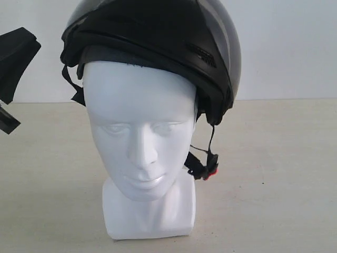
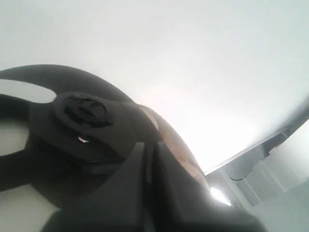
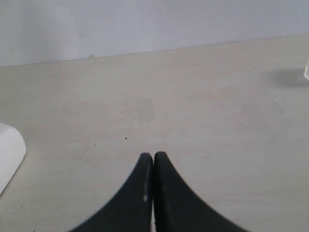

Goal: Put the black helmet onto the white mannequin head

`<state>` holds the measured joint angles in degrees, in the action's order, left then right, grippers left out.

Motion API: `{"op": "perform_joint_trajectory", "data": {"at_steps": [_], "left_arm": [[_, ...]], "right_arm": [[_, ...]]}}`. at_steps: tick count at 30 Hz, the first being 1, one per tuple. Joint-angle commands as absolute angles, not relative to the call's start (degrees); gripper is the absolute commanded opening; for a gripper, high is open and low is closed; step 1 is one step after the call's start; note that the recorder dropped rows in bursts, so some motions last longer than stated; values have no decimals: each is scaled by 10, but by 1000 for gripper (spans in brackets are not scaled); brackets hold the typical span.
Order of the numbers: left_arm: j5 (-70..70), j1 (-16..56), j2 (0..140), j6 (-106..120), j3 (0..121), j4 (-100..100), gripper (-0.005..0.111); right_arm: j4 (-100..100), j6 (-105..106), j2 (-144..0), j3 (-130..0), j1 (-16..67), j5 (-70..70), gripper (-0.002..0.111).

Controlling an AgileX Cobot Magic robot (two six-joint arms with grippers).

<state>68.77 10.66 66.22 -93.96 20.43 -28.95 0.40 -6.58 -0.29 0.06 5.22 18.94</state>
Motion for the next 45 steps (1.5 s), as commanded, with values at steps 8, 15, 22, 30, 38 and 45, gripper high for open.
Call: {"op": "perform_joint_trajectory", "data": {"at_steps": [8, 15, 22, 30, 38, 45], "left_arm": [[694, 104, 655, -933, 187, -281, 4], [694, 104, 635, -915, 187, -280, 4], [693, 58, 590, -916, 178, -316, 4], [693, -37, 526, -1002, 160, -424, 4], [700, -124, 489, -1069, 160, -543, 4], [700, -188, 488, -1068, 160, -626, 4]], "right_arm": [[4, -65, 0, 0, 52, 185, 0], [4, -65, 0, 0, 52, 185, 0], [4, -65, 0, 0, 52, 185, 0], [4, -65, 0, 0, 52, 185, 0], [4, -65, 0, 0, 52, 186, 0], [-8, -39, 0, 0, 52, 157, 0]]}}
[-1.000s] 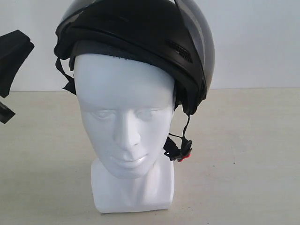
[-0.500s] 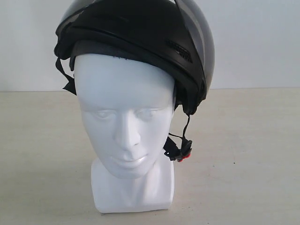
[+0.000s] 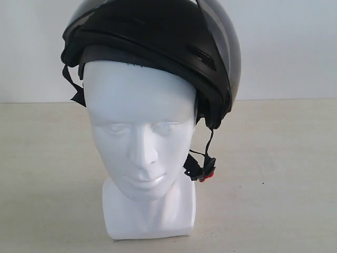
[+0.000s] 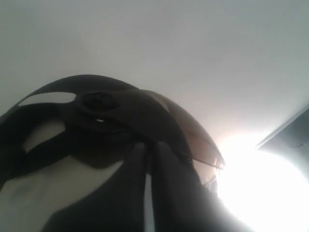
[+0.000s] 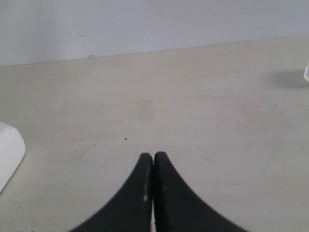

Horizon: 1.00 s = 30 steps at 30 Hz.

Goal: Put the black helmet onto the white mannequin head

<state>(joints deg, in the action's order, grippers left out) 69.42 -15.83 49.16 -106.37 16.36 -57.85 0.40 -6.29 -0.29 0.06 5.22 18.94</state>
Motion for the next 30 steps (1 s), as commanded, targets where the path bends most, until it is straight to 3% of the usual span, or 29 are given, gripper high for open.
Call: {"op": "perform_joint_trajectory", "data": {"at_steps": [1, 6, 12, 18, 25, 30], "left_arm": [[700, -194, 488, -1068, 160, -633, 4], [700, -215, 488, -1069, 160, -639, 4], [700, -229, 488, -1069, 160, -639, 4], [700, -229, 488, -1062, 160, -614, 4], [700, -229, 488, -1062, 160, -602, 4], [700, -229, 488, -1062, 166, -587, 4]], "right_arm": [[-8, -39, 0, 0, 52, 147, 0], [-6, -39, 0, 0, 52, 99, 0], [23, -124, 0, -10, 52, -117, 0], [20, -91, -85, -208, 52, 141, 0], [60, -91, -379, -465, 52, 478, 0], [86, -99, -534, -532, 52, 506, 0]]}}
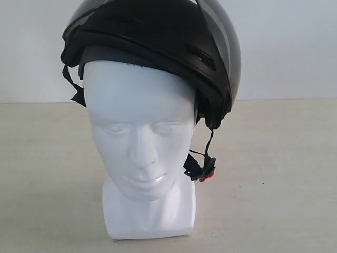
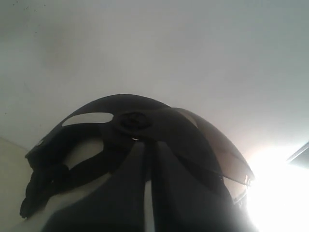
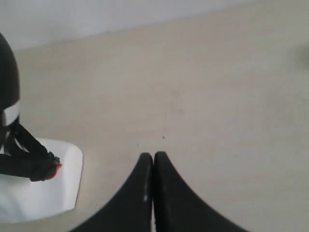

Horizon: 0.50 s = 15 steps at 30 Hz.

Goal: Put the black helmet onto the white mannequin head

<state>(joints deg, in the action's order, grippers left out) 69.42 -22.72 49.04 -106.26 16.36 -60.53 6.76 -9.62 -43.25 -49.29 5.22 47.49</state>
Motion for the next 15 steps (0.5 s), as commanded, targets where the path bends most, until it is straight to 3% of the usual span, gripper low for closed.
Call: {"op": "perform_joint_trajectory", "data": {"at_steps": [1, 8, 15], "left_arm": [[700, -229, 488, -1062, 172, -587, 4], [700, -229, 488, -1090, 254, -699, 4], [541, -229, 491, -1161, 342, -802, 4]], "right_arm": [[91, -95, -557, -535, 52, 507, 0], [269, 95, -641, -536, 52, 480, 0], [322, 116, -656, -536, 52, 401, 0]]}}
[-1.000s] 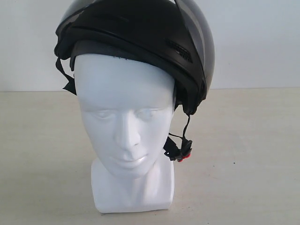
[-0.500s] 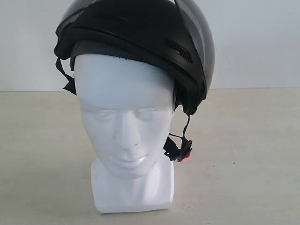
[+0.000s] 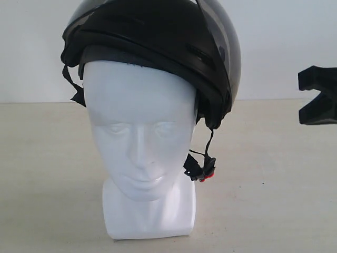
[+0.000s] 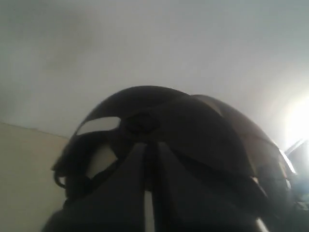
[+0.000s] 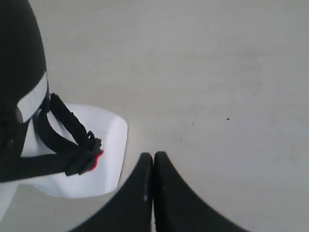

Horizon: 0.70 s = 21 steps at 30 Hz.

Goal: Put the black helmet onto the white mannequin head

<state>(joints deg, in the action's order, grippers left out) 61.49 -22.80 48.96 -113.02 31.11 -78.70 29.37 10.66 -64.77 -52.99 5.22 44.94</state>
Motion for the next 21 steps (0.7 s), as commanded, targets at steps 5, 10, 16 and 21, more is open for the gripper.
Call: {"op": "perform_joint_trajectory", "data": {"at_steps": [5, 10, 16, 21], "left_arm": [[545, -228, 562, -1203, 447, -828, 4], [556, -228, 660, -1203, 539, -909, 4], [586, -201, 763, -1203, 612, -909, 4], [582, -147, 823, -1203, 651, -909, 4]], "right_arm": [[492, 227, -788, -601, 52, 422, 0], [595, 301, -914, -685, 6, 531, 0], [732, 426, -1016, -732, -23, 660, 0], [758, 448, -1030, -765, -6, 638, 0]]}}
